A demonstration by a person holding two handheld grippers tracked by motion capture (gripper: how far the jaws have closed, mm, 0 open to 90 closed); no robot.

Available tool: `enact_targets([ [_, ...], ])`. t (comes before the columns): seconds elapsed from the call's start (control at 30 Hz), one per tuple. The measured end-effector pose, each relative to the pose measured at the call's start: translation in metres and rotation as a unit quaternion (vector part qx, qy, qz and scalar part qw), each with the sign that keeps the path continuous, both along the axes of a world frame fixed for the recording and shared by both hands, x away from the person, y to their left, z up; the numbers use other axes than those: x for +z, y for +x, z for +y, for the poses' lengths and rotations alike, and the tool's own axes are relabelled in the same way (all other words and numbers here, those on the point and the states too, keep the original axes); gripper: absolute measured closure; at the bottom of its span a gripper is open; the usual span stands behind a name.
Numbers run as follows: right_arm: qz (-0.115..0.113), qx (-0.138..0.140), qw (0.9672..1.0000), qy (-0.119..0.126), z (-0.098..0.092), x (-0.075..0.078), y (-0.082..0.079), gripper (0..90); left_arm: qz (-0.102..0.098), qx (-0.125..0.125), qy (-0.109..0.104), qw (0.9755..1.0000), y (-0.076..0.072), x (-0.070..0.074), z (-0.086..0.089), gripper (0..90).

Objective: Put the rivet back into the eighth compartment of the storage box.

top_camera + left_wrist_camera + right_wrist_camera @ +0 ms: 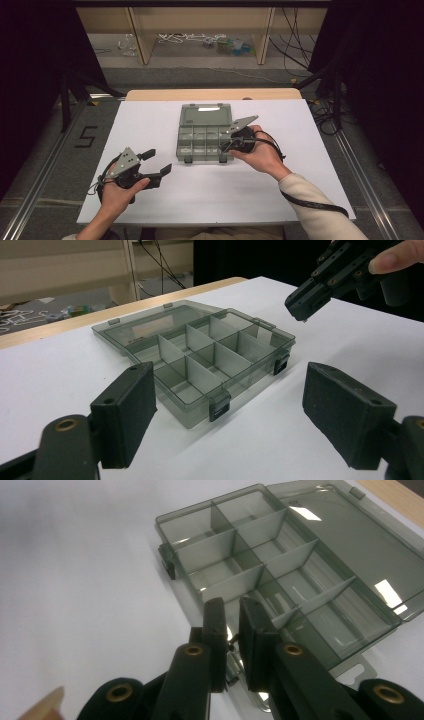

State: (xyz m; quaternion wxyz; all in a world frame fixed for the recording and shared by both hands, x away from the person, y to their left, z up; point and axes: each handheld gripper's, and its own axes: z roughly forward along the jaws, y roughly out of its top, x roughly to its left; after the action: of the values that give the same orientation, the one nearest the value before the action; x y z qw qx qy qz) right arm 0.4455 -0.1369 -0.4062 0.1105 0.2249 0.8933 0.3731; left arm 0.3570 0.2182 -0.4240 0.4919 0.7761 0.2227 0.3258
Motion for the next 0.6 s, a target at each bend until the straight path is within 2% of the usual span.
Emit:
enact_targets([
  [0.07,0.001,-0.001,1.0000,0.004,-0.001,0.001,0.002,83.0,-0.001,0.001,0.000,1.0000,0.000,0.000,0.000,21.0],
  [0.1,-0.007,-0.004,0.9999,0.007,-0.002,0.001,0.004,83.0,0.000,0.000,0.000,1.0000,0.000,0.000,0.000,21.0],
  [0.13,0.003,-0.004,1.0000,0.004,-0.003,0.002,0.004,83.0,0.000,0.000,0.000,1.0000,0.000,0.000,0.000,21.0],
  [0.17,-0.006,-0.009,0.9999,0.009,-0.003,0.002,0.006,83.0,0.001,0.000,0.000,1.0000,0.000,0.000,0.000,21.0],
  [0.2,-0.002,-0.005,1.0000,0.006,-0.005,0.002,0.007,83.0,0.000,0.000,0.000,1.0000,0.000,0.000,0.000,21.0],
  [0.37,-0.005,-0.025,0.9996,0.013,-0.007,0.000,0.011,83.0,0.000,0.000,0.000,1.0000,0.000,0.000,-0.001,21.0],
  [0.4,-0.002,-0.020,0.9997,0.011,-0.009,0.001,0.012,83.0,0.000,0.000,0.000,1.0000,0.000,0.000,-0.001,21.1],
  [0.53,-0.010,-0.032,0.9993,0.017,-0.010,-0.001,0.015,83.0,0.000,0.000,0.000,1.0000,0.000,0.000,0.000,21.0],
  [0.57,-0.004,-0.030,0.9995,0.012,-0.011,0.000,0.016,83.0,0.001,0.000,-0.001,1.0000,0.000,0.000,0.000,21.1],
  [0.6,-0.007,-0.034,0.9992,0.019,-0.010,-0.001,0.017,83.0,0.000,0.000,-0.001,1.0000,0.000,0.000,0.000,21.1],
])
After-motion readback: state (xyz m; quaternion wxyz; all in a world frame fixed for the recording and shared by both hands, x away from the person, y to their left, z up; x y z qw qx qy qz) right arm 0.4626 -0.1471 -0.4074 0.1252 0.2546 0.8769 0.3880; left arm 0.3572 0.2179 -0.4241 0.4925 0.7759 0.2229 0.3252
